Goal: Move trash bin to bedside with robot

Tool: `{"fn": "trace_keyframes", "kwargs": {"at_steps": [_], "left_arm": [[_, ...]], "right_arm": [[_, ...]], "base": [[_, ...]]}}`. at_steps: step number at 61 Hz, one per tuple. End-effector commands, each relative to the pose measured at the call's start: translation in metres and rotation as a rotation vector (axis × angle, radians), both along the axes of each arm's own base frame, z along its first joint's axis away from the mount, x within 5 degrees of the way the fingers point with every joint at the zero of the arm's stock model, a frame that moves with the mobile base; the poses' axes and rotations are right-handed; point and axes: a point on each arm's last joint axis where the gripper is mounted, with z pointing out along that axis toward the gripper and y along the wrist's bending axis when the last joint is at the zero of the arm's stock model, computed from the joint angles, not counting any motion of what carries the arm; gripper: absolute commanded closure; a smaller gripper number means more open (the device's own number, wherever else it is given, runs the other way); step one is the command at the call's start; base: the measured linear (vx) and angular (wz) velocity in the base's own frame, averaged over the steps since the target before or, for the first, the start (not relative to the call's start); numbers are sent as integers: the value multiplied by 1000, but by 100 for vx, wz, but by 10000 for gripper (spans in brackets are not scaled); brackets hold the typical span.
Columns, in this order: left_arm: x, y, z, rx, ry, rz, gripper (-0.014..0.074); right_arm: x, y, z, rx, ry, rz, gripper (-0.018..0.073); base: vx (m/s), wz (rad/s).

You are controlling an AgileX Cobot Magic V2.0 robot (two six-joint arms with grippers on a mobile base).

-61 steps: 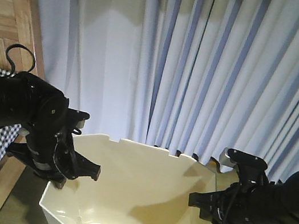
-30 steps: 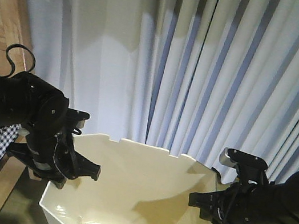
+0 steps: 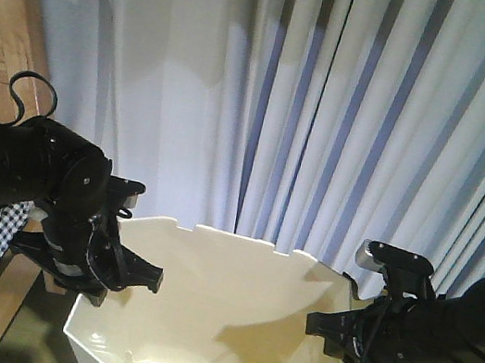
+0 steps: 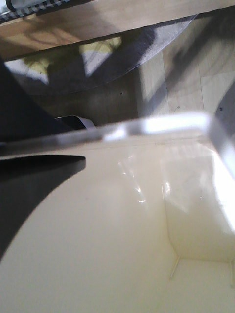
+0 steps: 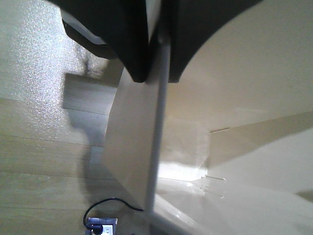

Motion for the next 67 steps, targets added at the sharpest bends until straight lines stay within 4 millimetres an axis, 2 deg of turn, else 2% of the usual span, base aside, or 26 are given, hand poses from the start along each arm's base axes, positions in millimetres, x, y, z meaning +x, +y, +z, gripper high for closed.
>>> {"fn": "trace_keyframes", "kwargs": {"at_steps": [1, 67], "left_arm": [[1, -14, 32, -130, -127, -7, 602], [1, -14, 32, -130, -127, -7, 602]], "right_arm": [[3, 8, 25, 60, -84, 13, 564], [3, 8, 25, 60, -84, 13, 564]], "base": [[0, 0], [0, 0]]}}
